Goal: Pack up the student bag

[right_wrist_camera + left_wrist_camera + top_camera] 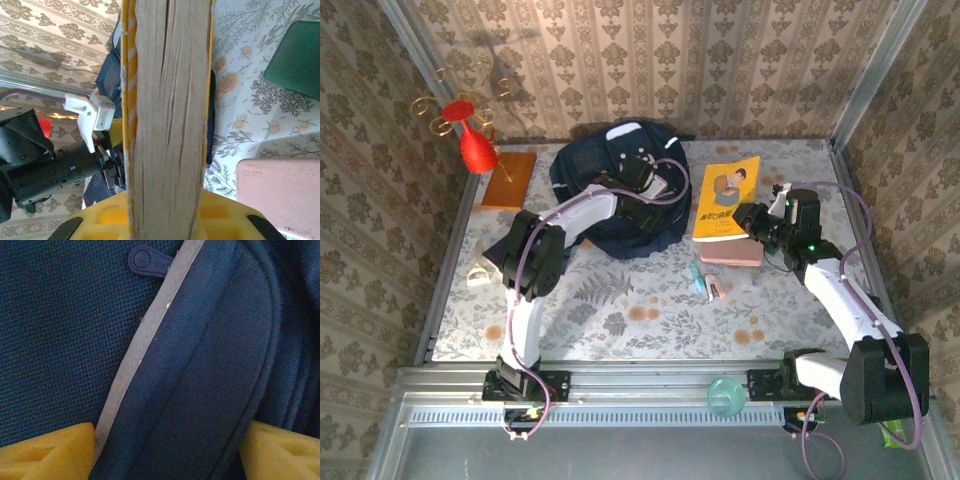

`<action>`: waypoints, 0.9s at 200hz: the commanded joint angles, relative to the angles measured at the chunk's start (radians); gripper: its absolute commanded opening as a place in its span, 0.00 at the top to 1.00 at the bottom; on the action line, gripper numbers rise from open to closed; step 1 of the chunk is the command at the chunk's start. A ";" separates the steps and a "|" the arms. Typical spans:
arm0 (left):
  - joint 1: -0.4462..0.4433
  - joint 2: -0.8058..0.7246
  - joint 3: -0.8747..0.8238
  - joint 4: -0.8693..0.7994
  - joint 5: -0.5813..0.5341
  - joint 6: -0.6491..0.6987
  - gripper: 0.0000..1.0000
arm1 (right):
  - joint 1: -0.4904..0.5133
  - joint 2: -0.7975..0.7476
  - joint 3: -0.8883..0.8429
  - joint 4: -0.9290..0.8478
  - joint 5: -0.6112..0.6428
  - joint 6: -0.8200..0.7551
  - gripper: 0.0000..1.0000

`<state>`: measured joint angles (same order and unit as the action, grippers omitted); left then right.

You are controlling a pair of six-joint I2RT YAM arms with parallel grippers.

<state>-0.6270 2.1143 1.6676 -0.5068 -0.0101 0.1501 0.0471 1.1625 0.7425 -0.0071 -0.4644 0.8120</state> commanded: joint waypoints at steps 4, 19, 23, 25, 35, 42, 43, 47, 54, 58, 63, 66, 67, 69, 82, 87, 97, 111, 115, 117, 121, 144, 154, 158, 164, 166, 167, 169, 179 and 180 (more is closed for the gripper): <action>0.004 0.040 0.057 -0.074 -0.085 0.067 0.31 | -0.006 -0.005 -0.012 0.087 -0.046 -0.019 1.00; 0.004 0.037 0.061 -0.043 -0.099 0.077 0.44 | -0.006 -0.007 -0.018 0.086 -0.053 -0.018 1.00; 0.006 0.035 0.060 -0.034 -0.102 0.078 0.48 | -0.005 -0.010 -0.019 0.083 -0.055 -0.017 1.00; 0.006 0.033 0.060 -0.028 -0.101 0.080 0.51 | -0.006 -0.011 -0.020 0.081 -0.055 -0.019 1.00; 0.009 0.025 0.058 -0.008 -0.093 0.086 0.63 | -0.006 -0.019 -0.020 0.073 -0.058 -0.022 1.00; 0.012 0.019 0.052 0.007 -0.079 0.094 0.71 | -0.006 -0.027 -0.020 0.061 -0.058 -0.027 1.00; 0.012 0.017 0.051 0.008 -0.078 0.095 0.72 | -0.005 -0.029 -0.020 0.059 -0.059 -0.028 1.00; 0.013 0.011 0.047 0.016 -0.070 0.097 0.77 | -0.005 -0.033 -0.020 0.053 -0.057 -0.031 1.00; 0.017 -0.003 0.039 0.027 -0.057 0.100 0.84 | -0.005 -0.044 -0.020 0.040 -0.057 -0.036 1.00; 0.019 -0.012 0.036 0.030 -0.043 0.101 0.88 | -0.006 -0.050 -0.019 0.032 -0.057 -0.039 1.00; 0.021 -0.027 0.033 0.030 -0.023 0.099 0.93 | -0.006 -0.059 -0.019 0.021 -0.055 -0.043 1.00; 0.023 -0.038 0.032 0.030 -0.009 0.097 0.95 | -0.006 -0.064 -0.019 0.016 -0.054 -0.045 1.00; 0.024 -0.041 0.031 0.029 -0.004 0.096 0.96 | -0.005 -0.066 -0.019 0.014 -0.054 -0.045 1.00; 0.025 -0.050 0.031 0.027 0.006 0.096 0.97 | -0.004 -0.069 -0.019 0.010 -0.054 -0.046 1.00; 0.040 -0.115 0.023 0.025 0.080 0.078 1.00 | 0.005 -0.088 -0.019 -0.007 -0.065 -0.057 1.00; 0.051 -0.142 0.021 0.024 0.111 0.059 1.00 | 0.012 -0.093 -0.018 -0.011 -0.072 -0.064 1.00; 0.085 -0.195 0.023 0.025 0.201 0.004 1.00 | 0.031 -0.097 -0.020 0.001 -0.102 -0.068 1.00; 0.151 -0.250 0.007 0.064 0.330 -0.097 1.00 | 0.051 -0.084 -0.035 0.060 -0.170 -0.042 1.00; 0.163 -0.259 -0.003 0.087 0.363 -0.125 1.00 | 0.056 -0.078 -0.039 0.081 -0.188 -0.029 1.00; 0.164 -0.265 -0.007 0.098 0.376 -0.138 1.00 | 0.059 -0.073 -0.042 0.090 -0.196 -0.026 1.00; 0.202 -0.272 -0.014 0.114 0.400 -0.157 1.00 | 0.063 -0.065 -0.044 0.108 -0.214 -0.015 1.00; 0.258 -0.278 0.019 0.115 0.482 -0.224 1.00 | 0.119 -0.021 -0.042 0.149 -0.245 0.001 1.00; 0.271 -0.278 0.037 0.120 0.517 -0.247 1.00 | 0.150 0.003 -0.031 0.148 -0.238 -0.002 1.00; 0.273 -0.277 0.040 0.121 0.529 -0.255 1.00 | 0.161 0.015 -0.027 0.152 -0.235 0.001 1.00; 0.278 -0.278 0.048 0.121 0.548 -0.264 1.00 | 0.177 0.037 -0.023 0.167 -0.227 0.011 1.00; 0.278 -0.278 0.051 0.121 0.555 -0.267 1.00 | 0.182 0.046 -0.022 0.174 -0.225 0.017 1.00; 0.279 -0.278 0.051 0.122 0.558 -0.268 1.00 | 0.184 0.047 -0.021 0.177 -0.224 0.018 1.00; 0.279 -0.278 0.054 0.122 0.562 -0.270 1.00 | 0.187 0.059 -0.020 0.185 -0.223 0.027 1.00; 0.283 -0.278 0.063 0.120 0.580 -0.281 1.00 | 0.207 0.109 -0.009 0.244 -0.230 0.063 1.00; 0.284 -0.277 0.065 0.120 0.582 -0.282 1.00 | 0.211 0.115 -0.007 0.251 -0.232 0.068 1.00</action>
<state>-0.3347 1.8458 1.6829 -0.4477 0.4328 -0.0338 0.2142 1.2015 0.6956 0.0700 -0.6407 0.8188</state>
